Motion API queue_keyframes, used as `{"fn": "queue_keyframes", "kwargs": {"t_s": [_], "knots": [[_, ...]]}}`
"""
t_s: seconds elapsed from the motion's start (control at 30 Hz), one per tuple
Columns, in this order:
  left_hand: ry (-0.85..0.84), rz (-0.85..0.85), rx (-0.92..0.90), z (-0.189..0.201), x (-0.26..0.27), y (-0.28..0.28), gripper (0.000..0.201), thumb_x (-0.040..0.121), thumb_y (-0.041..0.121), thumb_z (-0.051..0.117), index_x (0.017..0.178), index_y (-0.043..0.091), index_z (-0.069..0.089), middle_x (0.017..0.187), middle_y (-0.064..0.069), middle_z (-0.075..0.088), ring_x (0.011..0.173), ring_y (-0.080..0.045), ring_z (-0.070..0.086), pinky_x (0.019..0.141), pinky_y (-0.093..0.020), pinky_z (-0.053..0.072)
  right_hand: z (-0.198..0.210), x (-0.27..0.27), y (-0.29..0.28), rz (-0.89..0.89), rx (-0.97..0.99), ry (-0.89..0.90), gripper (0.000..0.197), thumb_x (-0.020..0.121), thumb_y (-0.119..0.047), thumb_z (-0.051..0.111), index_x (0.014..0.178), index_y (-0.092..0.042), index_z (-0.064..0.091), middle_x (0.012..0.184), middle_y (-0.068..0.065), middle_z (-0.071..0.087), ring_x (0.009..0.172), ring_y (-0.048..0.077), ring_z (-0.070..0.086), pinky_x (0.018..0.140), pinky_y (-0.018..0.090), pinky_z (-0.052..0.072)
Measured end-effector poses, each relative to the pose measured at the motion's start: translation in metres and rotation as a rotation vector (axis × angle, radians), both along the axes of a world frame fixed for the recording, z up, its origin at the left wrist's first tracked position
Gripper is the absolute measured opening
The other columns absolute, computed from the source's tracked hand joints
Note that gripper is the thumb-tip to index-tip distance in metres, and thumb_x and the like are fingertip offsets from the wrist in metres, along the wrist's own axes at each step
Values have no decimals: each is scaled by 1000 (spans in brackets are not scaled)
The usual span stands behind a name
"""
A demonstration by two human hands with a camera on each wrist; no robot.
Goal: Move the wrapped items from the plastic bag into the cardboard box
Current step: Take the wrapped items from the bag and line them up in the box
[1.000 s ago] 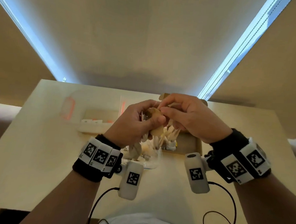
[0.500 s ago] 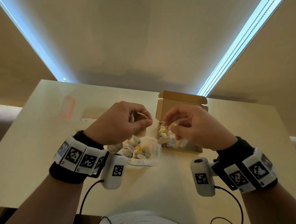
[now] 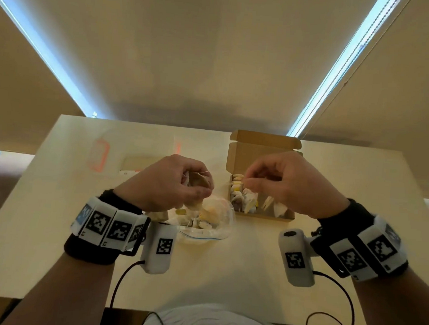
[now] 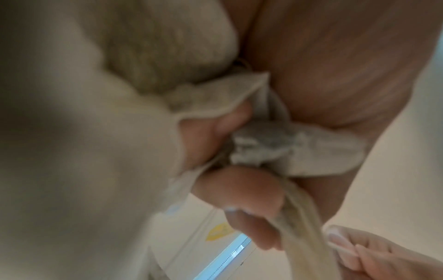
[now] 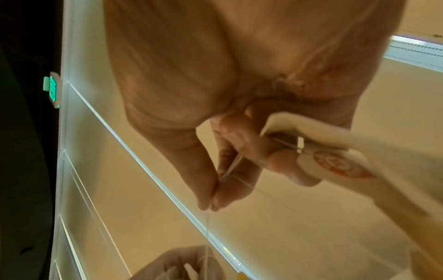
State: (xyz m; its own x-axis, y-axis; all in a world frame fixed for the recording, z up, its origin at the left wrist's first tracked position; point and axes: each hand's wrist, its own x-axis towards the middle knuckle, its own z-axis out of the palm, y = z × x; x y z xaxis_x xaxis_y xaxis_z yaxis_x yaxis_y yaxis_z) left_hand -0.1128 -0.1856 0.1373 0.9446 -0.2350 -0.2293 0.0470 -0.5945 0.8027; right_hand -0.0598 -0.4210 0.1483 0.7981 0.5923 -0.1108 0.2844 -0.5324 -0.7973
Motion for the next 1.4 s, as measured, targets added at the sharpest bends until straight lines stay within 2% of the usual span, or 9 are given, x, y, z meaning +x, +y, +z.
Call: {"fn": "queue_keyframes", "kwargs": {"t_s": [0.23,0.43,0.6,0.83,0.97,1.03,1.13,1.27,1.4], "knots": [[-42,143,-313,-3,-5,2,5,86,15,69,84,11,67,58,7,62,48,-3,54,49,-16,44,-6,4,-3,69,-99,117,4,88,-27,72,85,-29,73,79,-13,72,74,3,66,73,20,52],[5,260,-489,-9,-3,7,30,81,29,76,94,3,67,58,-1,59,42,-14,47,40,-21,42,-4,1,1,50,69,200,8,93,-19,64,89,-21,70,69,-7,70,58,1,60,59,12,45],[51,286,-613,-11,-1,8,14,78,31,73,86,20,71,66,-11,60,42,-14,45,39,-21,41,-8,3,2,12,107,187,8,94,-21,63,92,-18,70,68,-3,70,61,5,62,62,16,47],[-13,190,-504,3,2,-8,13,85,22,69,85,9,70,59,-4,63,46,-12,56,45,-20,45,-16,-9,24,-19,92,-60,51,72,-52,75,115,-25,67,92,-15,70,67,-3,61,59,12,45],[-73,195,-442,10,2,-10,22,80,30,67,88,10,72,63,-11,64,47,-16,53,44,-23,43,-25,-13,35,-222,351,-158,24,84,-40,73,93,-17,77,78,-9,72,66,15,65,58,42,53],[-111,233,-412,11,3,-6,16,84,24,66,89,10,72,60,4,64,46,-13,49,43,-19,42,-25,-14,34,-281,450,-100,26,88,-37,67,93,-13,75,77,-5,72,61,17,63,53,37,52],[-173,289,-373,11,1,0,9,89,17,66,91,12,73,61,5,65,46,-13,48,43,-17,42,-20,-16,30,-346,620,90,24,89,-32,60,95,-11,71,78,2,71,43,10,48,43,21,42],[-238,380,-406,14,-1,3,8,92,9,63,92,10,71,58,6,63,43,-6,48,41,-17,40,-17,-15,25,-394,720,220,25,90,-32,56,96,-12,68,85,9,70,45,16,47,44,24,44],[-296,467,-476,16,1,6,9,93,10,62,93,12,71,59,3,60,47,-27,39,40,-20,38,-16,-14,21,-423,724,249,23,95,-31,51,99,-12,63,83,0,71,54,21,53,48,27,48]]}}
